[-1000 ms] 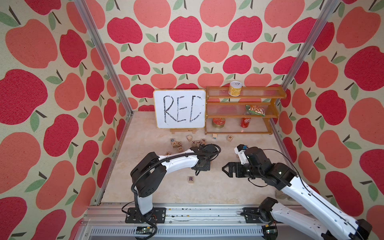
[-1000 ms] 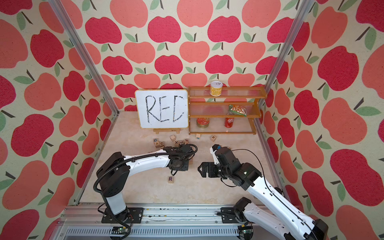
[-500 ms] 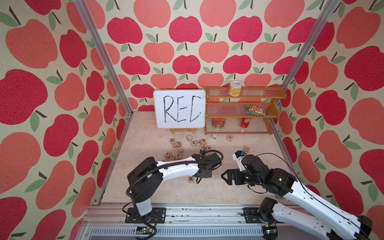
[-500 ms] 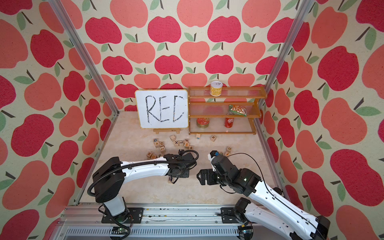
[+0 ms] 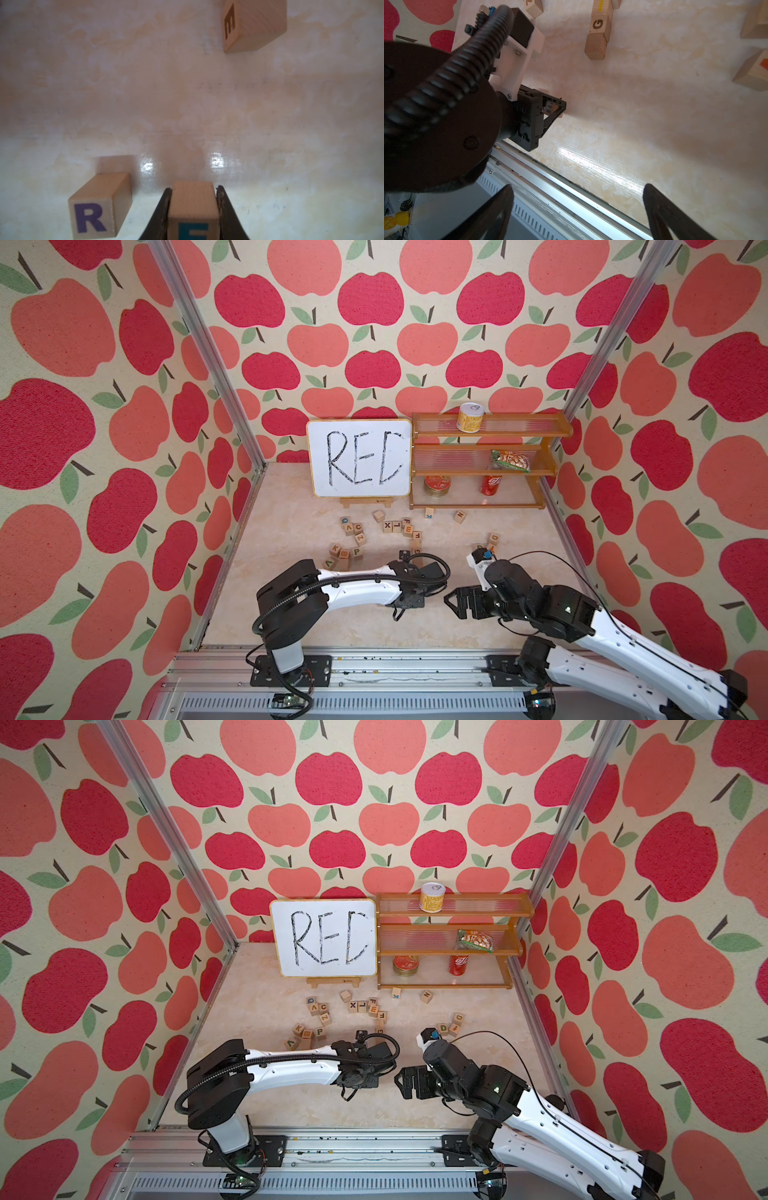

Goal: Assemble the uppercase word "red" with letter blocks
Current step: Place the letter block at the center of the board.

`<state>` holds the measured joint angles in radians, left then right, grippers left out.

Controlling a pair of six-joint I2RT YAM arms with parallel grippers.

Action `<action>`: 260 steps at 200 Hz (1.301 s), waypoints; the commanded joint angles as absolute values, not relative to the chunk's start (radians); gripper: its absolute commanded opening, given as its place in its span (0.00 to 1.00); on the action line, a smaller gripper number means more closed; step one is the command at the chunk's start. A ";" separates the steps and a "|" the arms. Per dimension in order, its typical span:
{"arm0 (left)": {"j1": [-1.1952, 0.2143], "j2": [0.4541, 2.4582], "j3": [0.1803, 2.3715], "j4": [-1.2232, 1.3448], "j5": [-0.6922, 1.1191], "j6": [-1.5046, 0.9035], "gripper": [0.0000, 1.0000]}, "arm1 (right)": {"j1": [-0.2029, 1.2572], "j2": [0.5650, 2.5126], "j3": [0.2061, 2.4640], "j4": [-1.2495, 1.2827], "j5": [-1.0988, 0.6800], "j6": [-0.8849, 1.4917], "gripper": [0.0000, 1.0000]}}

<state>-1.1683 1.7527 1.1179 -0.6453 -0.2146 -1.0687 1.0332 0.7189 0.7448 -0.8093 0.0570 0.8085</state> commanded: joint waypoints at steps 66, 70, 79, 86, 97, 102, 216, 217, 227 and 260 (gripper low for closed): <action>-1.195 1.756 1.046 -0.614 -0.250 -1.140 0.13 | 1.043 0.678 0.736 -0.878 0.087 0.830 0.99; -1.196 1.758 1.046 -0.614 -0.252 -1.140 0.13 | 1.043 0.678 0.736 -0.879 0.087 0.830 0.99; -1.196 1.759 1.046 -0.616 -0.254 -1.137 0.14 | 1.043 0.676 0.736 -0.880 0.088 0.830 0.99; -1.196 1.761 1.045 -0.612 -0.255 -1.131 0.15 | 1.043 0.675 0.736 -0.880 0.089 0.830 0.99; -1.195 1.763 1.045 -0.611 -0.255 -1.126 0.15 | 1.043 0.672 0.735 -0.879 0.089 0.831 0.99; -1.197 1.763 1.045 -0.611 -0.256 -1.126 0.16 | 1.043 0.672 0.735 -0.881 0.089 0.834 0.99; -1.196 1.747 1.035 -0.608 -0.273 -1.100 0.38 | 1.043 0.675 0.731 -0.872 0.091 0.843 0.99; -1.196 1.746 1.035 -0.609 -0.274 -1.100 0.38 | 1.043 0.675 0.731 -0.872 0.092 0.843 0.99; -1.196 1.744 1.039 -0.612 -0.276 -1.095 0.39 | 1.043 0.675 0.732 -0.870 0.092 0.846 0.99; -1.197 1.733 1.055 -0.626 -0.285 -1.077 0.45 | 1.043 0.675 0.729 -0.869 0.094 0.851 0.99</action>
<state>-1.1896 1.7538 1.0462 -0.5938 -0.2531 -1.0927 1.0344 0.6788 0.7399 -0.8581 0.0746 0.8341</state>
